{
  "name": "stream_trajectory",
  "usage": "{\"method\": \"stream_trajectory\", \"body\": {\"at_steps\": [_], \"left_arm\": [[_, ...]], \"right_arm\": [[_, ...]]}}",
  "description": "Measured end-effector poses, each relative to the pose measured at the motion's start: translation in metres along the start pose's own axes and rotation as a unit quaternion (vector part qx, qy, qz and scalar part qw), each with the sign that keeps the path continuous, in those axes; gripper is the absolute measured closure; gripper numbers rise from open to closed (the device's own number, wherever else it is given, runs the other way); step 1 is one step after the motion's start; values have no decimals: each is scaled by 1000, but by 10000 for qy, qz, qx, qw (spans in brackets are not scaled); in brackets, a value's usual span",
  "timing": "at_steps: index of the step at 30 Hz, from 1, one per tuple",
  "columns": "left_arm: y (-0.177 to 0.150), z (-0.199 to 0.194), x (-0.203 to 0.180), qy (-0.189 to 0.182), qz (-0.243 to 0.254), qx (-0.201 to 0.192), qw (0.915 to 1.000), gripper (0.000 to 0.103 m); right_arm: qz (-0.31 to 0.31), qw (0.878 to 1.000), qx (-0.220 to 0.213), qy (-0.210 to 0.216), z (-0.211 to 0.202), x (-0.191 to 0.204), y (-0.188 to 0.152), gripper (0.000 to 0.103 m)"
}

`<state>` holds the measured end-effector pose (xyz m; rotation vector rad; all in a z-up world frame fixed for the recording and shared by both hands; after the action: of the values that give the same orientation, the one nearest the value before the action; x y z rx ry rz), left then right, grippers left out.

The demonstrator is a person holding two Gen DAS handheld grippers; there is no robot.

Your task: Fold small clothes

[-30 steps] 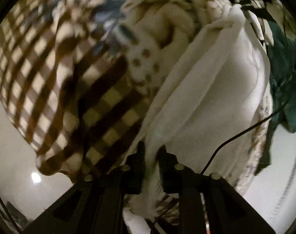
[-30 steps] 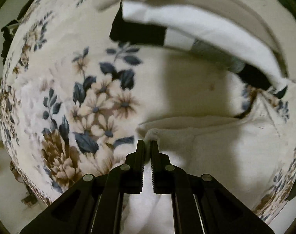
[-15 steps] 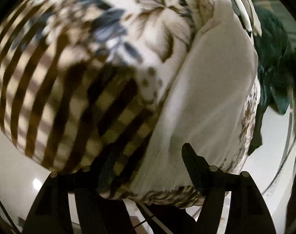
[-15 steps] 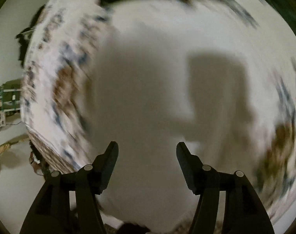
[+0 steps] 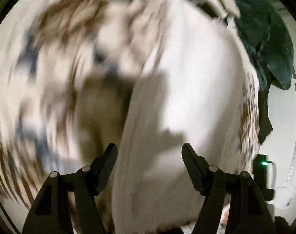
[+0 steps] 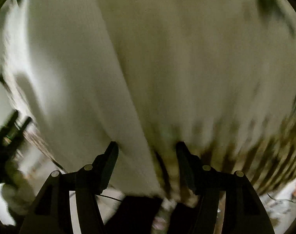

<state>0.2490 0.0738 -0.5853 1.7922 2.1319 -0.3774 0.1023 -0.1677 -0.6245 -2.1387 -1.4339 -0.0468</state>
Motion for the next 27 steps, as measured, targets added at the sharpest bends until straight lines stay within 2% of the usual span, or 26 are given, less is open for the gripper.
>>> {"method": "stream_trajectory", "body": {"at_steps": [3,4,6,7,8,9,10,13,14,15,17,18,19,21,23,25,27], "left_arm": [[79,3,-13,-215,123,-336,9991,37],[105,10,-14,-172,133,-396,9990,37],[143,26,-14,-175,110,-413,9989,37],[160,38,-15,-221,137,-396,9989,41],[172,44,-12,-150,137,-436,9988,69],[181,50,-13,-134,136,-461,9988,87],[190,58,-14,-191,112,-429,9988,94],[197,59,-25,-254,190,-497,9983,95],[197,57,-30,-211,313,-536,9979,95],[197,56,-31,-70,450,-573,9973,95],[205,64,-24,37,420,-488,9979,94],[206,69,-19,-10,335,-408,9986,94],[207,74,-18,-144,255,-324,9990,93],[209,71,-25,-286,337,-311,9985,90],[205,63,-28,-341,498,-282,9978,79],[200,60,-28,-462,472,-268,9975,77],[195,59,-21,-515,363,-222,9978,77]], "right_arm": [[-23,9955,-822,476,-51,20,71,39],[-63,9932,-1015,565,-64,29,93,39],[-213,9861,-1487,708,-91,48,140,39],[-327,9817,-1721,747,-104,61,167,39],[-385,9787,-1843,815,-111,70,186,39],[-422,9762,-1889,977,-117,82,210,39],[-386,9761,-1857,1061,-120,87,225,39],[-244,9766,-1656,1351,-114,105,270,42],[-268,9767,-1640,1361,-112,108,274,53],[-336,9772,-1701,1224,-113,110,282,94],[-280,9818,-1806,523,-113,97,302,94],[-17,9831,-1773,456,-109,82,307,94],[169,9837,-1713,526,-106,77,311,92],[380,9797,-1629,1108,-108,75,308,86],[246,9728,-1800,1435,-122,81,303,84],[65,9700,-1956,1444,-129,87,310,66],[135,9735,-1909,1256,-125,87,331,66]]}}
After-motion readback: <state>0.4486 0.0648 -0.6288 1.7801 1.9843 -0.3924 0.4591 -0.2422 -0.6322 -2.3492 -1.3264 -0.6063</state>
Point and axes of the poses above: each gripper's, at about its wrist camera, not at the fingertips, and z roughly the way its jaws point, x to its left, y to its top, the point moved 9 cm from there along z, roughly the way its jaws point, and after that the axes turned 1 degree about -y, right-handed, at the moved point
